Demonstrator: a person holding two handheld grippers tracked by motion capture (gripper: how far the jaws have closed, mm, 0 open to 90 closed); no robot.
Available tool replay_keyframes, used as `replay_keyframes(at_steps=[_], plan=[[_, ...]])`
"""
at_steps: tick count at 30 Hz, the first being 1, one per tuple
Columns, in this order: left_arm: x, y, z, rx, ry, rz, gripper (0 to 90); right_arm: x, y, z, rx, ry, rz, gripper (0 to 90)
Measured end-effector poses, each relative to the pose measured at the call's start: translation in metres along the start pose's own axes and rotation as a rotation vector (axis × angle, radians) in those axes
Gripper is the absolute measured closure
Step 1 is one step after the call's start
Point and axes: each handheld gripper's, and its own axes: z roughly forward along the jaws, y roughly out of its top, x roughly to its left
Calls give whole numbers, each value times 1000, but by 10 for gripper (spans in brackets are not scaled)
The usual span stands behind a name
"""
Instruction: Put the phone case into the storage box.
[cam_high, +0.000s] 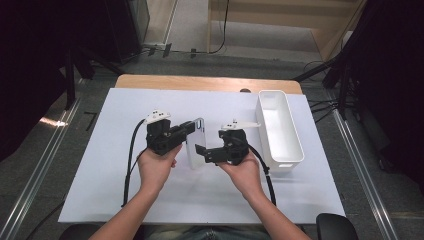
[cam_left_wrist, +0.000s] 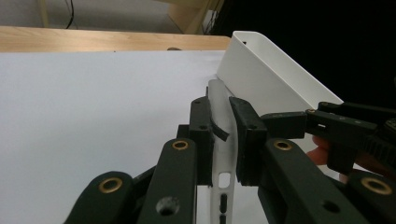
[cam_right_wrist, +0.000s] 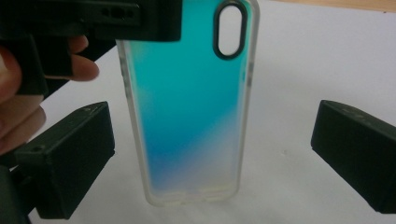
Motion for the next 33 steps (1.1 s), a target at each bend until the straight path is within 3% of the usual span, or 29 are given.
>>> replay_keyframes(at_steps=[14, 33], plan=[[-3, -1, 2, 5, -9, -4, 796, 10, 12, 10, 13, -5, -13, 0], [-7, -2, 3, 11, -37, -36, 796, 8, 16, 27, 28, -31, -20, 0]])
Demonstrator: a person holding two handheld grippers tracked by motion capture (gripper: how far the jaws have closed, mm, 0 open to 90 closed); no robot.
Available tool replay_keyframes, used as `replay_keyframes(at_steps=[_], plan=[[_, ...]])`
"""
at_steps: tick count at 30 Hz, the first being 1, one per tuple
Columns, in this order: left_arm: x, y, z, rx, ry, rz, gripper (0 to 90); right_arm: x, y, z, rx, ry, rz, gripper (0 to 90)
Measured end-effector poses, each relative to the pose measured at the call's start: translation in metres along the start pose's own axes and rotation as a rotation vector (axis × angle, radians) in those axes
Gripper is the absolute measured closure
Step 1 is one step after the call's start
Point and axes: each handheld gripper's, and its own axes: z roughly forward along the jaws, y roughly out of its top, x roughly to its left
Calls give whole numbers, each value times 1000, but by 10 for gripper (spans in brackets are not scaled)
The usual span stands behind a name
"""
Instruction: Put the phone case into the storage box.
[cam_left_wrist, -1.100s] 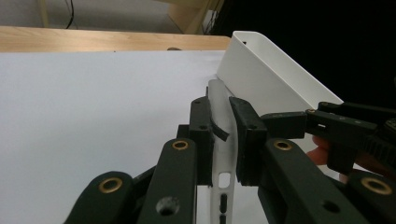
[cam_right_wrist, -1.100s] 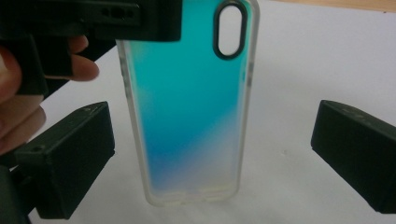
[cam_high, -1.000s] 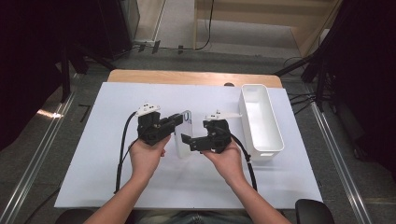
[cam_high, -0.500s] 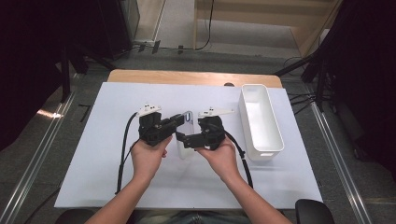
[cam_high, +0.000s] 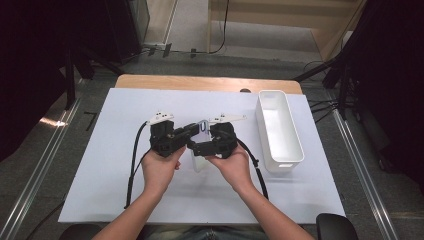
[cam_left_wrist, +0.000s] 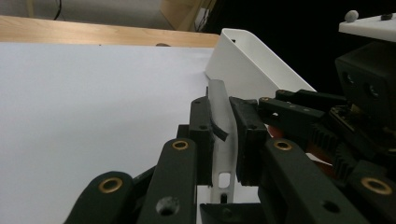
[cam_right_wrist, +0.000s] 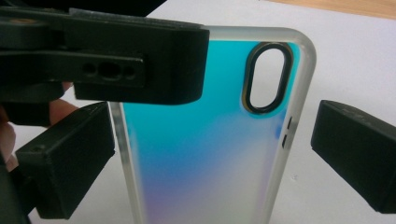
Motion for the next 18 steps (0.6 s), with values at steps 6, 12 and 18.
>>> replay_keyframes(at_steps=[6, 12, 18], plan=[[-1, -1, 0, -1, -3, 2, 796, 1, 0, 2, -19, -4, -2, 73], [-1, 0, 0, 4, -6, 0, 796, 1, 0, 2, -22, 15, -3, 139], [-2, -1, 1, 2, -12, -1, 796, 1, 0, 0, -13, 7, -8, 147]])
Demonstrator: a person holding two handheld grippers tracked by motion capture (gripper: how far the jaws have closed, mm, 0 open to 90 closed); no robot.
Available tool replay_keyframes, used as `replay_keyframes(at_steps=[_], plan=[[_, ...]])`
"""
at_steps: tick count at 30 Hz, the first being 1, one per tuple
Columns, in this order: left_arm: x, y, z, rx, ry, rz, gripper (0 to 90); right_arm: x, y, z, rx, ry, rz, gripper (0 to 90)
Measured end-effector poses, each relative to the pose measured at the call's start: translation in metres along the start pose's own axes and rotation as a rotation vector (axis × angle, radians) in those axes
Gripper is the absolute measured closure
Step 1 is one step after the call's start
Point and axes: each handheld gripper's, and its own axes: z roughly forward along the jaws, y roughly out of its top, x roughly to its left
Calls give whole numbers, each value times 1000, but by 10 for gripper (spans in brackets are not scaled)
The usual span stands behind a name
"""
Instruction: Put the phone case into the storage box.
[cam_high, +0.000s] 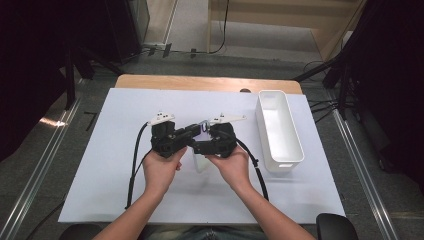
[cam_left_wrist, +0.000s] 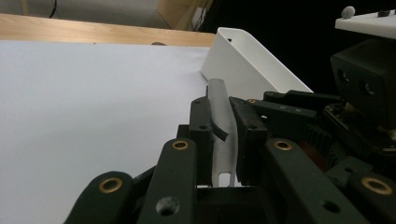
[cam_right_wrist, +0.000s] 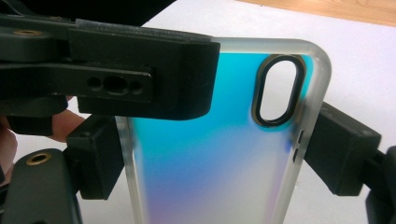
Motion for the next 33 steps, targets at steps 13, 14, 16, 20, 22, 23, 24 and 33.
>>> replay_keyframes(at_steps=[13, 14, 16, 20, 22, 23, 24, 33], plan=[[8, 8, -4, 8, -48, -54, 649, 2, 0, -1, 20, -1, -19, 150], [8, 9, -4, 14, -59, -67, 611, 3, 0, -1, 22, 3, -18, 150], [10, 11, -5, 15, -72, -74, 580, 4, 0, -1, 24, 7, -21, 150], [14, 15, -7, 25, -92, -106, 530, 5, 0, -4, 29, 16, -21, 150], [16, 18, -8, 38, -108, -125, 496, 5, 0, -6, 28, 22, -26, 150], [17, 19, -8, 49, -115, -136, 490, 5, 0, -7, 26, 27, -23, 150], [19, 20, -8, 61, -125, -140, 471, 5, 0, -8, 25, 30, -28, 150], [31, 26, -5, 146, -181, -191, 376, 4, -1, -12, 45, 71, -34, 150]])
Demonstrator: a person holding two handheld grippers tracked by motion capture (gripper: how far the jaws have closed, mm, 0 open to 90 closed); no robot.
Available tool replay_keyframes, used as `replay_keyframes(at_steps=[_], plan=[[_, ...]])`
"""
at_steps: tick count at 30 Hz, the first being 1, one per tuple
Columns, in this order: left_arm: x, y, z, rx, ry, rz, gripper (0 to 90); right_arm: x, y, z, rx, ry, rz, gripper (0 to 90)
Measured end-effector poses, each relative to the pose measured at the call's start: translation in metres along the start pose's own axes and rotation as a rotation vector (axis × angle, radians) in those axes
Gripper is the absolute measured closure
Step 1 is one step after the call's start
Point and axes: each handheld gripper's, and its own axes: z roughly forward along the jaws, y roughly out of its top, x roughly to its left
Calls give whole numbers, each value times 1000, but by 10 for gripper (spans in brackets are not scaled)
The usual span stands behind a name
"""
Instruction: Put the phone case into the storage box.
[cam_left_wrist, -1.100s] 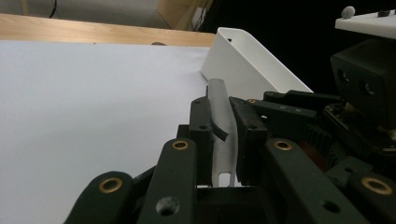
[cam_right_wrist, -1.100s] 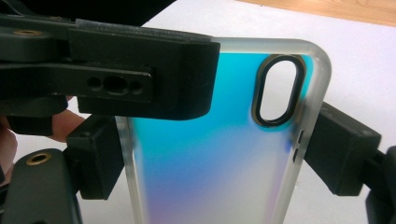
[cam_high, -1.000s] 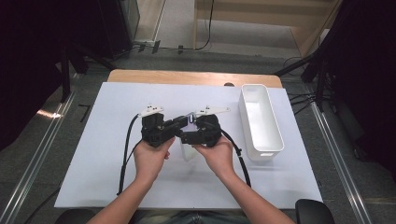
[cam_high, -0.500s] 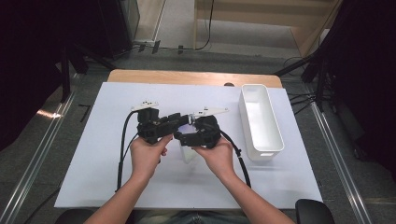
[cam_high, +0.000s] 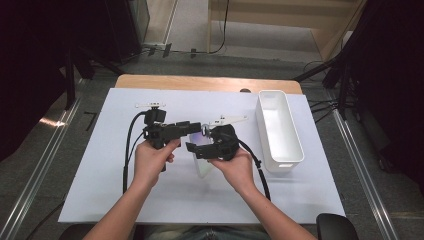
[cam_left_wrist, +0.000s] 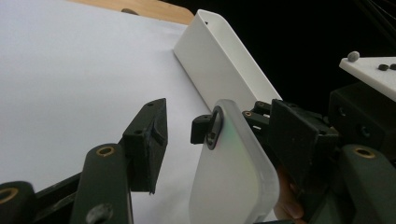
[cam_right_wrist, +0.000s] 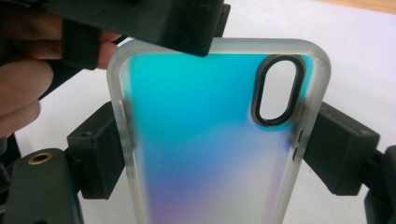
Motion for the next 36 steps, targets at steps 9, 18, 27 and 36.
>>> replay_keyframes(at_steps=[9, 18, 27, 36], plan=[[14, 5, -1, 73, -21, -64, 325, 2, -3, -3, 23, 27, -17, 150], [30, 8, -5, 96, -8, -105, 317, 3, -4, -8, 38, 52, -19, 150], [48, 4, -5, 128, 2, -135, 317, 2, -5, -12, 56, 63, -29, 150], [56, -3, -9, 186, 48, -96, 319, -3, -4, -18, 63, 68, -23, 150]])
